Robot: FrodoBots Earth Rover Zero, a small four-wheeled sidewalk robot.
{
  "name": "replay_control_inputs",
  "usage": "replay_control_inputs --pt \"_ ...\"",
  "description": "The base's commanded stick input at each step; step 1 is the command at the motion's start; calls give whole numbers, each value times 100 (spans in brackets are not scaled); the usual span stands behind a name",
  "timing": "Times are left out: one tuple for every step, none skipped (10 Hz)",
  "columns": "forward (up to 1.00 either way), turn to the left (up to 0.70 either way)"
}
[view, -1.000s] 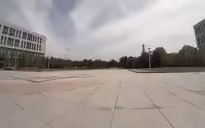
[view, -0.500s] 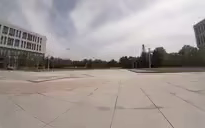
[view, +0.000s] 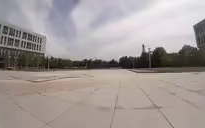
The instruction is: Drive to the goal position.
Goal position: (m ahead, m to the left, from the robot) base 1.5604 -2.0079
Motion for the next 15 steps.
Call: replay_control_inputs --pt "0 70" --pt "0 70" --pt "0 70" --pt "0 70" --pt "0 70" --pt "0 70" --pt "0 70" --pt "0 70" --pt "0 70" --pt "0 70" --pt "0 70" --pt "0 70" --pt "0 70" --pt "0 43" --pt "0 16"
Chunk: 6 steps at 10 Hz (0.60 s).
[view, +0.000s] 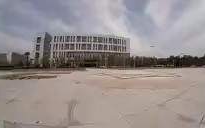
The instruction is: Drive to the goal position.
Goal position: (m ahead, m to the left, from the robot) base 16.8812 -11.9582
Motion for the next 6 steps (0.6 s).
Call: replay_control_inputs --pt "0 3" --pt "0 0" --pt "0 0" --pt "0 0" --pt "0 0" --pt "0 0"
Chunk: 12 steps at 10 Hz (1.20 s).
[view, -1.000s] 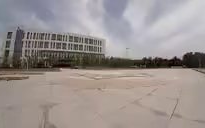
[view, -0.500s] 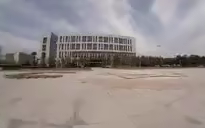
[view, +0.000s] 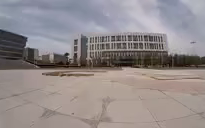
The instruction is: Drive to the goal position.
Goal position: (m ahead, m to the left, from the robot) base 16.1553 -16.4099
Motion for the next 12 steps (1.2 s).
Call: replay_control_inputs --pt "0 0" --pt "0 0" --pt "0 0" --pt "0 0" --pt "4 0" --pt "70 0" --pt "70 0" --pt "70 0" --pt "70 0" --pt "70 0" --pt "70 0" --pt "70 0"
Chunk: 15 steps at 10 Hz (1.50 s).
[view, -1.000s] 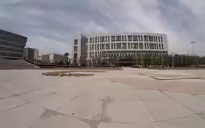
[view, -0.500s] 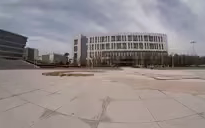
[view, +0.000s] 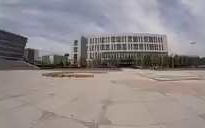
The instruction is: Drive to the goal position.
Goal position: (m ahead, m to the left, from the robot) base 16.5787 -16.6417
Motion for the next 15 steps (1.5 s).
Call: replay_control_inputs --pt "70 0" --pt "70 0" --pt "70 0" --pt "70 0" --pt "70 0" --pt "70 -31" --pt "70 -35" --pt "70 -35" --pt "70 -35" --pt "70 -35" --pt "70 -35" --pt "70 -35" --pt "70 -11" --pt "70 0" --pt "70 0"
